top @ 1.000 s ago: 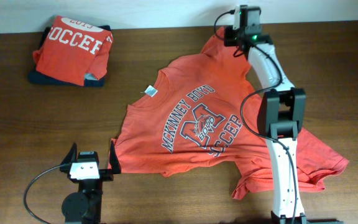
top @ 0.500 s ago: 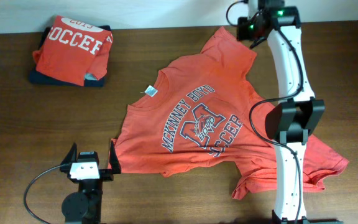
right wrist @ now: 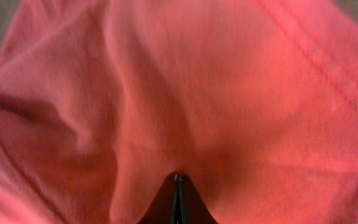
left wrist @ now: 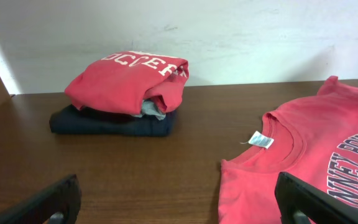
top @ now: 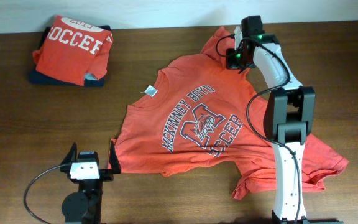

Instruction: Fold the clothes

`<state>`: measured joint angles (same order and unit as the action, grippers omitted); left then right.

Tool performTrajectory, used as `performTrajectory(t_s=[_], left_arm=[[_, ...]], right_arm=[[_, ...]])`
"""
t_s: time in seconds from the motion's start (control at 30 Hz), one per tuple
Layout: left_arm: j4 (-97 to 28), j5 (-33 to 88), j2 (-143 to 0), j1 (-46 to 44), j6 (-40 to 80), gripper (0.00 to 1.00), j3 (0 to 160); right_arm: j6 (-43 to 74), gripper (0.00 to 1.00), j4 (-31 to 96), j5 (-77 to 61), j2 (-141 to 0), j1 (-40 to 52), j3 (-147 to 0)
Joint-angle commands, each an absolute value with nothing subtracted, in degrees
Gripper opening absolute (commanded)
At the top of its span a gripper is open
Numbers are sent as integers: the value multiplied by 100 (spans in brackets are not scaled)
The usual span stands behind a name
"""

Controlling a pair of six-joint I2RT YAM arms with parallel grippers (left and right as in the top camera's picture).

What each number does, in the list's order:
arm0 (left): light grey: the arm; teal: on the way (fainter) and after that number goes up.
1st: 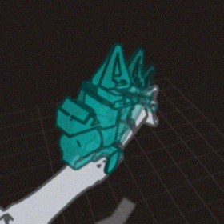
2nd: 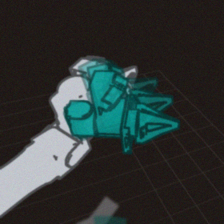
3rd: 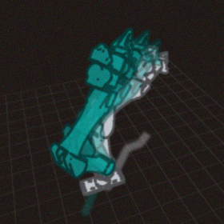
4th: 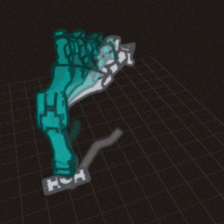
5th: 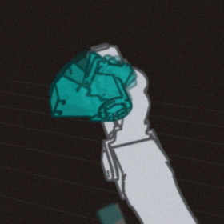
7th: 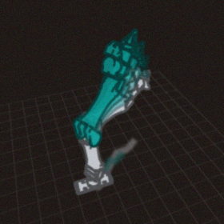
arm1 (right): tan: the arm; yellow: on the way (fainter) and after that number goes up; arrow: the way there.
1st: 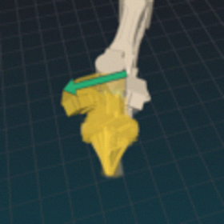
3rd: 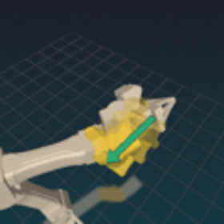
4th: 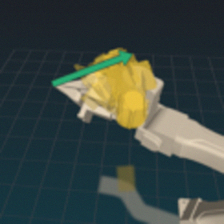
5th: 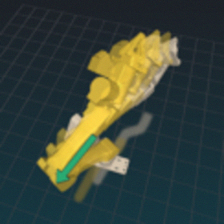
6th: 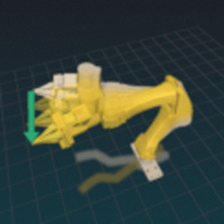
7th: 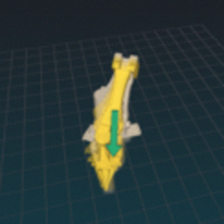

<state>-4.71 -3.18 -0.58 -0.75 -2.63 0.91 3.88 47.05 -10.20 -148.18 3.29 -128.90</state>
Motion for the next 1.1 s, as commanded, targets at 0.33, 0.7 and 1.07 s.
performTrajectory(t_s=[0.33, 0.7, 1.07], left_arm=[[-458, -239, -34, -102, -355, 99, 51], [-458, -239, -34, -102, -355, 99, 51], [-458, -239, -34, -102, -355, 99, 51]], right_arm=[[366, 45, 2897, -180, -14803, 30, -12656], [368, 98, 5354, -419, -13778, -189, -14958], [368, 99, 7732, -386, -13100, -958, -15699]])
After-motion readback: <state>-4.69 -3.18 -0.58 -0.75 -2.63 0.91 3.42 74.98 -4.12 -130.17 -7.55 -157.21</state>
